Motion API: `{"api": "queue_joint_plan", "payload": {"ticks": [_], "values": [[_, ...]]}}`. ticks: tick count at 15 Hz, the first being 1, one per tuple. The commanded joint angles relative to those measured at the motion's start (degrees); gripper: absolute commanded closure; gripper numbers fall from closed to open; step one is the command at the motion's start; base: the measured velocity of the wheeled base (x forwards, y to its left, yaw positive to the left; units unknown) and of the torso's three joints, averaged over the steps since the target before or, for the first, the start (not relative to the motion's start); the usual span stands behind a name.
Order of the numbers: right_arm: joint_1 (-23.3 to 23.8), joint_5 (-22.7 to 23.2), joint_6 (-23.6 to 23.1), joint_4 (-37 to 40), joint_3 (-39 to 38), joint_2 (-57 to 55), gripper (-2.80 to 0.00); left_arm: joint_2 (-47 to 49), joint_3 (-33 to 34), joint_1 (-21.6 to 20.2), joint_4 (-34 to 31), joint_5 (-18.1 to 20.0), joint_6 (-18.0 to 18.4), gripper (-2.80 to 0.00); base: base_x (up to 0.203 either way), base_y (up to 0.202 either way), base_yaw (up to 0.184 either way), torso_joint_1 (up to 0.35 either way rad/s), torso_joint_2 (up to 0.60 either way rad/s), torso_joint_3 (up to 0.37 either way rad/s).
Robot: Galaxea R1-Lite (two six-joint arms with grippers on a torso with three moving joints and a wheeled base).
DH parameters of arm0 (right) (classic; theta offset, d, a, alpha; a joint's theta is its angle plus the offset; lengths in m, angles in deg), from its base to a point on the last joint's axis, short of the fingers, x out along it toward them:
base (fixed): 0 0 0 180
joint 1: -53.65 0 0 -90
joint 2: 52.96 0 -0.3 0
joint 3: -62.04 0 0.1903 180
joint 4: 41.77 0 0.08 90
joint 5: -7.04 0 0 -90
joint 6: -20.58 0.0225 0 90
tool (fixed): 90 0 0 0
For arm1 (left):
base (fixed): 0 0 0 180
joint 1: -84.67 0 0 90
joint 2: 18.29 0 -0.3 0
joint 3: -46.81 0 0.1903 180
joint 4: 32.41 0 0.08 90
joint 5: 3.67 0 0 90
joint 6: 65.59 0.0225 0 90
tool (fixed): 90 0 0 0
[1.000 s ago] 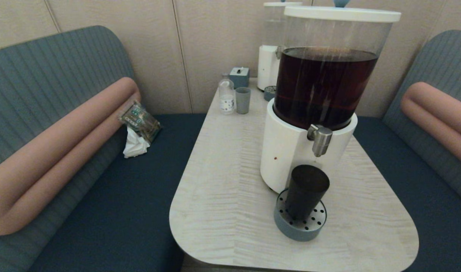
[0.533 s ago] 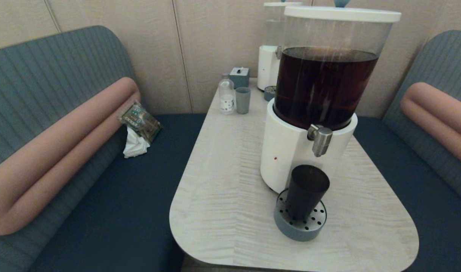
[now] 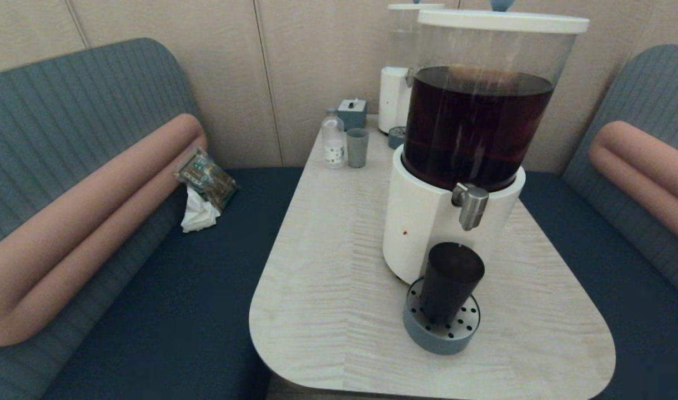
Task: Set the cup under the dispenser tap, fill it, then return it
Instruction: Turn off the faucet
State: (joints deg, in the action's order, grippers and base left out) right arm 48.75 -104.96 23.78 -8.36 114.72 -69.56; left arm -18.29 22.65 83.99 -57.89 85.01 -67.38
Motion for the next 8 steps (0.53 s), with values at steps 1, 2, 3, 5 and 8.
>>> {"api": "queue_joint_plan", "payload": {"ticks": [1,2,3,5,8], "values": [[0.83,-0.45,-0.23,-0.08,-0.80,0.74,0.00,0.09,0.00,-0.02,0.00,-0.02,-0.05,0.00,0.000,0.000,0.000,0.000,0.00,0.000],[2.34,-0.37,-0.46,-0.04,-0.93,0.90,0.00,0.09,0.00,-0.02,0.00,0.00,-0.05,0.00,0.000,0.000,0.000,0.000,0.00,0.000],[4.27,0.01,-0.55,-0.09,-1.22,1.10,0.00,0.09,0.00,-0.02,0.00,-0.02,-0.05,0.00,0.000,0.000,0.000,0.000,0.00,0.000],[4.98,1.12,-0.48,0.21,-1.90,3.43,0.00,0.09,0.00,-0.02,0.00,-0.03,-0.05,0.00,0.000,0.000,0.000,0.000,0.00,0.000],[5.14,1.89,-0.89,0.61,-3.70,9.05,0.00,0.09,0.00,-0.02,0.00,-0.01,-0.05,0.00,0.000,0.000,0.000,0.000,0.00,0.000]]}}
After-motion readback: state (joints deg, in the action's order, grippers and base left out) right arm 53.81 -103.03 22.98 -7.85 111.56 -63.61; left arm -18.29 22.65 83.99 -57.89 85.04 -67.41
